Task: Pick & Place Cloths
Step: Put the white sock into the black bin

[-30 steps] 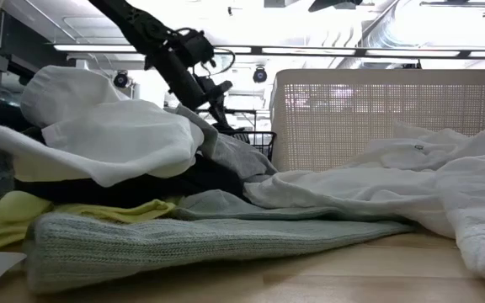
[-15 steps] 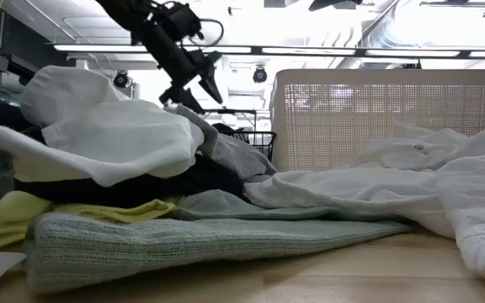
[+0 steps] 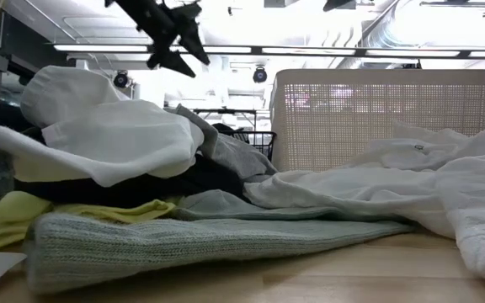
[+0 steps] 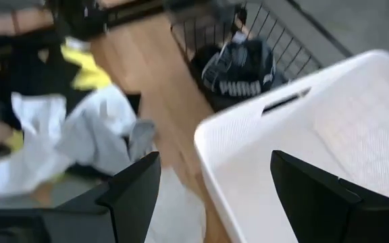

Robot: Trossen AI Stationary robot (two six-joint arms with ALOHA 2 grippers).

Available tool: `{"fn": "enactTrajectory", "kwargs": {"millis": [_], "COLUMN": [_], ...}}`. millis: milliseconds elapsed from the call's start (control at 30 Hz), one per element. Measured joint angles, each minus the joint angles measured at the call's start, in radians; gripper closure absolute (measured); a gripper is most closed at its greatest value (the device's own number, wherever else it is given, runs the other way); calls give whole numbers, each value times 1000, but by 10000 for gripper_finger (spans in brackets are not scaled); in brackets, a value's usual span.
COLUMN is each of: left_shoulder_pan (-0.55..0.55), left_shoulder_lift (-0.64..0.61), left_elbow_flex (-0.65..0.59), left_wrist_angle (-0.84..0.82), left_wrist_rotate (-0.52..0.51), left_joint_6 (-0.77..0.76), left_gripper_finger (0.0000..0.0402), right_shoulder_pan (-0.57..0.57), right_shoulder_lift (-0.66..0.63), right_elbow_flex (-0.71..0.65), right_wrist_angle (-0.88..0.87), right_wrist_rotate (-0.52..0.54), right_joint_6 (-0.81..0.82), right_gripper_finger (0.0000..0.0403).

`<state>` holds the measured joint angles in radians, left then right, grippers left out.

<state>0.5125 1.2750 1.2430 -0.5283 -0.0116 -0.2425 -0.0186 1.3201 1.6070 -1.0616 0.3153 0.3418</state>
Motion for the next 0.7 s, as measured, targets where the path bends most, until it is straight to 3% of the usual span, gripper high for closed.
{"fn": "enactTrajectory", "kwargs": {"millis": [300, 467, 700], "left_shoulder_pan": [-164, -256, -365], "left_shoulder_lift": [-87, -120, -176], "left_elbow_flex": [0, -16, -144], "left_wrist_angle": [-141, -155, -109], "left_wrist_rotate": [-202, -220, -234], "left_joint_6": [56, 55, 10], "left_gripper_finger": [122, 122, 122], "right_shoulder_pan": [143, 233, 388], "right_shoulder_lift": [-26, -78, -149], "right_elbow_flex": [-52, -145, -297], "right_wrist_angle": [-94, -58, -5], "right_wrist_rotate": [79, 81, 113], "right_joint_6": [65, 160, 361], "right_gripper_finger": [130, 130, 130]}}
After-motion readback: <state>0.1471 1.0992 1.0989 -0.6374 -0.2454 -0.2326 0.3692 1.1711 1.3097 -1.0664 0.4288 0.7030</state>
